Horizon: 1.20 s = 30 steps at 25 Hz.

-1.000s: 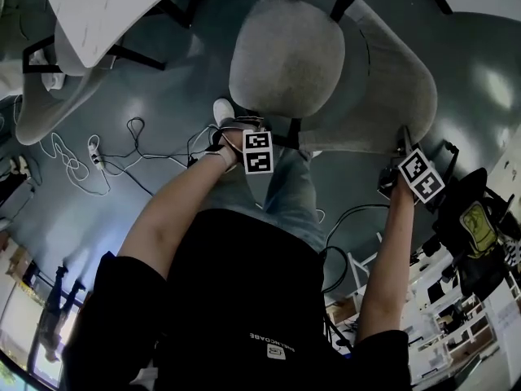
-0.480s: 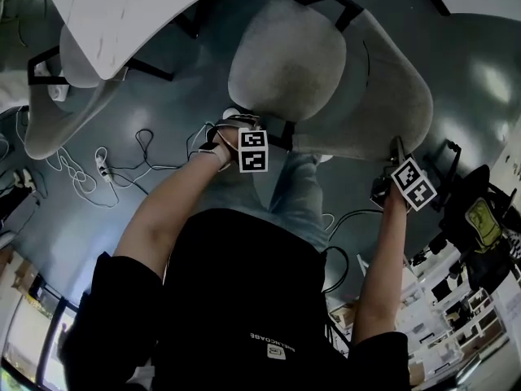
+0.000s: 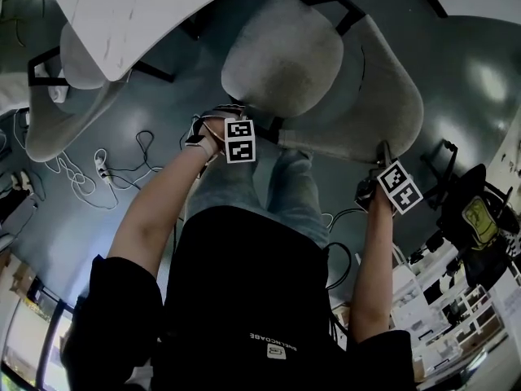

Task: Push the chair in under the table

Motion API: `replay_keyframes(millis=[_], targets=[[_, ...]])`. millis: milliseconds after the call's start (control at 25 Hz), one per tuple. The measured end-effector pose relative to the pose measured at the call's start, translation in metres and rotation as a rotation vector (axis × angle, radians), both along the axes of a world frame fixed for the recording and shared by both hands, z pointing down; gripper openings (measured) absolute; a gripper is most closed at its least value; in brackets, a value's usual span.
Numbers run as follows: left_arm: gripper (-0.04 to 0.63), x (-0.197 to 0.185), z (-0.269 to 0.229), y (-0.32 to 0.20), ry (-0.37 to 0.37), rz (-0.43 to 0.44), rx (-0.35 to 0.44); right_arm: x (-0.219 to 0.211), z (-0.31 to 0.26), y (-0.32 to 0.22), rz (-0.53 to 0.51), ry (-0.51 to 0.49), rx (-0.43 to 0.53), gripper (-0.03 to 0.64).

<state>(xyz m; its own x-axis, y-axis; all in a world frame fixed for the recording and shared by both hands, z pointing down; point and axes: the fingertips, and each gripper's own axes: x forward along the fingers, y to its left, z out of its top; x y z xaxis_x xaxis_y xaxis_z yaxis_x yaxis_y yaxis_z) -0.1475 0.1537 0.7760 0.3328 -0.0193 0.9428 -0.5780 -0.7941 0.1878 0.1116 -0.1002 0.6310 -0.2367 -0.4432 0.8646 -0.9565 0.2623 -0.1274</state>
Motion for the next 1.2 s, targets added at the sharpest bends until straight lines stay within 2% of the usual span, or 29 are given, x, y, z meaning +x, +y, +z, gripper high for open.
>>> replay_keyframes(millis=[240, 400, 600, 720, 840, 1000, 1120, 1200], targets=[[0.153, -0.039, 0.001, 0.007, -0.035, -0.063, -0.002, -0.017, -0.001, 0.029, 0.070, -0.022, 0.002, 0.126], [0.161, -0.067, 0.001, 0.011, -0.084, -0.123, 0.008, -0.029, -0.001, 0.049, 0.125, -0.064, -0.009, 0.126], [0.167, -0.098, 0.005, 0.022, -0.149, -0.227, 0.002, -0.045, 0.003, 0.075, 0.194, -0.077, -0.026, 0.126], [0.173, -0.107, 0.004, 0.025, -0.164, -0.334, 0.013, -0.048, 0.003, 0.080, 0.222, -0.075, -0.034, 0.126], [0.173, -0.112, -0.001, 0.028, -0.155, -0.539, 0.019, -0.047, 0.003, 0.080, 0.246, -0.081, -0.045, 0.126], [0.173, -0.122, -0.011, 0.040, -0.097, -0.923, -0.008, -0.048, 0.003, 0.078, 0.219, -0.087, -0.032, 0.126], [0.173, -0.117, -0.015, 0.049, 0.035, -1.199, -0.049, -0.048, 0.004, 0.079, 0.205, -0.092, -0.030, 0.127], [0.173, -0.110, -0.013, 0.052, 0.136, -1.353, -0.098, -0.049, 0.004, 0.079, 0.196, -0.095, -0.030, 0.127]])
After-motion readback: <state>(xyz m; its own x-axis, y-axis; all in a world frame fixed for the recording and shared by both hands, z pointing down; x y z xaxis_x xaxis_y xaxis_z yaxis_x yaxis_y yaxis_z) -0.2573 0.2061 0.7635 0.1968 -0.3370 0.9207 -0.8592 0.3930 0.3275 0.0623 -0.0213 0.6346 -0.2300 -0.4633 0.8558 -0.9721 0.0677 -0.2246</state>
